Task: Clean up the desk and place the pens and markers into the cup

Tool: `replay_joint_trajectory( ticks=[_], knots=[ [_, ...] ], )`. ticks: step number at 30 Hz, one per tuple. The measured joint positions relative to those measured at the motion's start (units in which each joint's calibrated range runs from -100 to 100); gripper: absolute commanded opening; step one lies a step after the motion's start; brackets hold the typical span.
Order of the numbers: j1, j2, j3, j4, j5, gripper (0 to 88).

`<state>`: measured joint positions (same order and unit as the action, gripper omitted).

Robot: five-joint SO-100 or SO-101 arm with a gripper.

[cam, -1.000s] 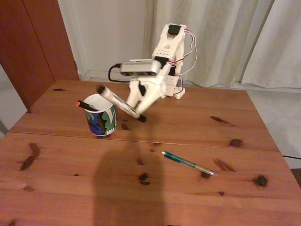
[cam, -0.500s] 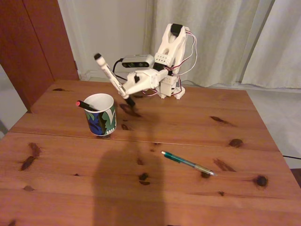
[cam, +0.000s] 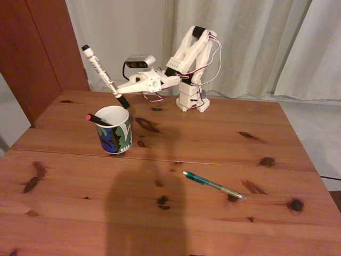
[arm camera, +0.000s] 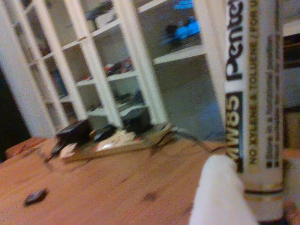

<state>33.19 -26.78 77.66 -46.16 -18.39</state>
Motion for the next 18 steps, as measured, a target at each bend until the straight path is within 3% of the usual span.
replay_joint_trajectory(
  ticks=[11, 18],
  knots=[
    [2.13, 15.59, -14.52, 0.00, 0.05, 0.8],
    [2.05, 18.22, -15.63, 0.00, 3.27, 0.8]
  ],
)
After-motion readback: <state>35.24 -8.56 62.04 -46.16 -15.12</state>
